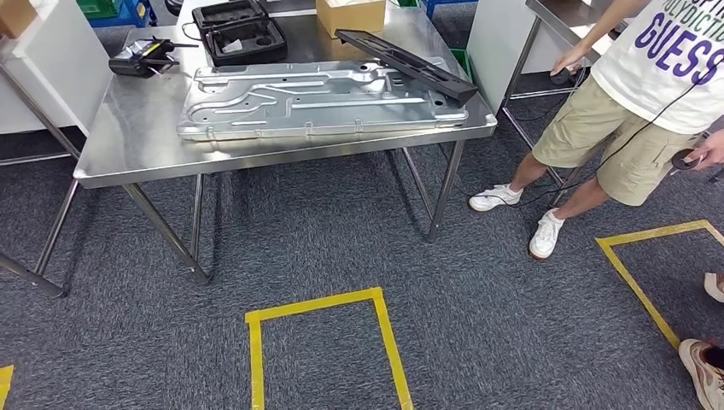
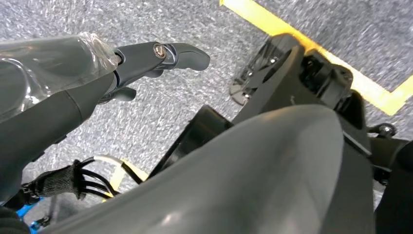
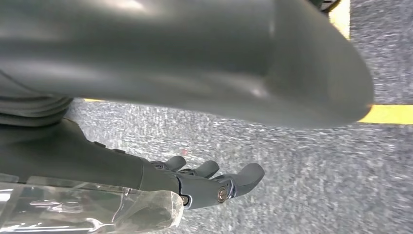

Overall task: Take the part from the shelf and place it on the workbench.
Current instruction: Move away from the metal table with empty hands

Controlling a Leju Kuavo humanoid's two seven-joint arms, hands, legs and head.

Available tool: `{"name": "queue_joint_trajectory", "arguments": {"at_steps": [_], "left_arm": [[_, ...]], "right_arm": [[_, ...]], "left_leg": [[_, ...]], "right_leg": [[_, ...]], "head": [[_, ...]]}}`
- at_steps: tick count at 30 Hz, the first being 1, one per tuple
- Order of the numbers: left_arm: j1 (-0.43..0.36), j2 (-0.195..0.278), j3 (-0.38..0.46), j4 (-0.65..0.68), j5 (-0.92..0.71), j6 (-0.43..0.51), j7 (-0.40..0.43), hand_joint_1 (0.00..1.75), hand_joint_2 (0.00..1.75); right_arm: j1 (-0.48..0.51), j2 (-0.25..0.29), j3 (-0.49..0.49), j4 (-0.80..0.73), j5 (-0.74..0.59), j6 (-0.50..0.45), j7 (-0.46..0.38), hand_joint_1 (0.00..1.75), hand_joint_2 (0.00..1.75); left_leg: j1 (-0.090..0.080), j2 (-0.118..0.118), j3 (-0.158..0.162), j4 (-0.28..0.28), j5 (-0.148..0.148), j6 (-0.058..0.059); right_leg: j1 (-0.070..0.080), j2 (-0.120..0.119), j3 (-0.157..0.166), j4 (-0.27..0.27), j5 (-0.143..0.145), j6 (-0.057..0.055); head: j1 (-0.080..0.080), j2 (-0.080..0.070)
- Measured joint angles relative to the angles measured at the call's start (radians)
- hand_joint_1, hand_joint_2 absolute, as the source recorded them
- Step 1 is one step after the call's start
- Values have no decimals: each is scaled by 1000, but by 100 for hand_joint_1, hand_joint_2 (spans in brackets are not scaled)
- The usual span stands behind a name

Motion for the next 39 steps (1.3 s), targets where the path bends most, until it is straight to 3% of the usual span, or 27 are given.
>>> {"name": "queue_joint_trajectory", "arguments": {"at_steps": [1, 3, 5, 8, 9, 10, 12, 13, 14, 15, 16, 18, 20, 23, 24, 26, 28, 29, 30, 31, 33, 35, 36, 38, 39], "left_arm": [[0, 0, 0, 0, 0, 0, 0, 0, 0], [0, 0, 0, 0, 0, 0, -1, 0, 0], [0, 0, 0, 0, 0, 0, -1, 0, 0], [1, 0, 0, 0, 0, 0, -1, 0, 0], [2, 0, 0, 0, 0, 0, -1, 0, 0], [3, 0, 0, 0, 0, 0, -1, 0, 0], [4, 0, 0, 0, -1, 0, -2, 0, 0], [4, 0, 0, 0, -1, 1, -3, 0, 0], [4, 0, 0, 0, -1, 1, -3, 0, 0], [5, 0, -1, 0, -1, 2, -4, 0, 0], [5, 0, -1, 0, -1, 3, -4, 0, 0], [3, 1, -1, 0, -1, 7, -6, 0, 0], [0, 1, -1, 0, -1, 10, -7, 0, 0], [1, 1, -1, 0, -1, 13, -8, 0, 0], [2, 1, -1, 0, -1, 13, -8, 0, 0], [2, 1, -1, 0, -1, 14, -8, 0, 0], [4, 1, -1, 0, 0, 15, -9, 0, 0], [5, 1, -1, 0, 0, 15, -9, 0, 0], [7, 1, -1, 0, 0, 15, -9, 0, 0], [7, 1, -1, 0, 0, 15, -9, 0, 0], [5, 1, -1, 0, 0, 15, -9, 0, 0], [2, 0, -1, 0, 0, 14, -9, 0, 0], [1, 0, -1, 0, 0, 14, -9, 0, 0], [2, 0, -1, 0, 0, 14, -8, 0, 0], [3, 1, -1, 0, 0, 13, -8, 0, 0]], "right_arm": [[0, 0, 0, 0, 0, 0, 0, 0, 0], [-4, 0, 0, 0, 1, 0, 1, 0, 0], [-7, 0, 0, 0, 1, 0, 3, 0, 0], [-7, 1, 2, 1, 0, 0, 7, 0, 0], [-7, 2, 2, 1, 0, 0, 8, 0, 0], [-7, 3, 2, 1, 0, 0, 9, 0, 0], [-7, 3, 3, 2, 0, 0, 9, 0, 0], [-7, 3, 3, 2, 0, 0, 9, 0, 0], [-7, 3, 4, 2, 0, 0, 9, 0, 0], [-7, 3, 4, 2, 0, 0, 8, 0, 0], [-7, 4, 4, 2, 0, 0, 7, 0, 0], [-7, 4, 5, 2, 0, 1, 4, 0, 0], [-7, 4, 6, 1, 2, 4, -1, 0, 0], [-8, 4, 9, 1, 12, 13, -8, 0, 0], [-7, 4, 12, 1, 18, 15, -10, 0, 0], [-7, 4, 19, 1, 28, 19, -12, 0, 0], [-7, 5, 25, 1, 33, 21, -14, 0, 0], [-6, 5, 27, 2, 34, 21, -14, 0, 0], [-5, 5, 28, 2, 36, 21, -14, 0, 0], [-4, 5, 29, 2, 37, 22, -14, 0, 0], [-3, 4, 33, 2, 38, 23, -14, 0, 0], [-1, 3, 37, 2, 38, 25, -14, 0, 0], [0, 3, 38, 2, 38, 26, -13, 0, 0], [1, 4, 42, 2, 37, 28, -10, 0, 0], [1, 4, 44, 3, 37, 29, -10, 0, 0]], "left_leg": [[-1, 0, -8, 1, 7, -2], [-4, 0, -19, 5, 18, -9], [-7, 1, -25, 9, 29, -20], [-4, 1, -34, 16, 37, -37], [-2, 0, -43, 35, 18, -43], [1, 0, -59, 77, -19, -49], [6, -1, -105, 213, -115, -61], [8, -1, -123, 282, -146, -65], [10, -1, -128, 324, -154, -68], [11, -1, -116, 330, -143, -69], [12, -1, -82, 292, -118, -69], [11, -2, 28, 129, -76, -61], [7, -4, 105, 1, -69, -51], [4, -5, 107, -28, -69, -34], [5, -5, 104, -29, -64, -26], [5, -6, 95, -31, -54, -11], [0, -10, 84, -30, -47, -4], [-2, -14, 80, -29, -44, -3], [-3, -19, 78, -29, -42, -4], [-4, -26, 77, -28, -40, -5], [-5, -42, 76, -24, -39, -8], [-6, -59, 66, -16, -38, -16], [-5, -68, 60, -14, -35, -22], [-2, -84, 49, -9, -32, -34], [-2, -80, 42, 2, -39, -40]], "right_leg": [[0, 0, 43, -55, 27, -2], [2, -2, 153, -219, 71, -6], [7, -1, 210, -313, 82, -13], [8, -2, 202, -324, 93, -32], [7, -3, 195, -324, 101, -41], [5, -5, 186, -326, 109, -49], [5, -6, 164, -325, 125, -55], [6, -6, 154, -325, 133, -55], [6, -6, 144, -324, 140, -54], [6, -6, 134, -324, 148, -52], [6, -5, 127, -323, 154, -50], [7, -4, 118, -322, 163, -43], [10, -4, 112, -320, 170, -34], [10, -5, 103, -314, 176, -18], [9, -5, 94, -297, 163, -14], [5, -5, 48, -194, 95, -8], [4, -5, -15, -42, 20, -4], [4, -5, -32, 3, 6, -3], [4, -5, -28, 7, 13, -4], [4, -3, -3, -32, 39, -6], [4, 30, 83, -186, 106, -14], [4, 68, 136, -294, 135, -21], [6, 75, 141, -308, 134, -25], [6, 55, 138, -311, 137, -32], [4, 44, 138, -312, 139, -37]], "head": [[0, 0], [0, 0], [-1, 0], [-1, 0], [-2, 0], [-2, 0], [-3, 0], [-4, 0], [-4, 0], [-4, 0], [-4, 0], [-4, 0], [-3, 0], [-2, 0], [-2, 0], [-2, 0], [-2, 0], [-2, 0], [-2, 0], [-2, 0], [-2, 0], [-2, 0], [-2, 0], [-2, 0], [-3, 0]]}}
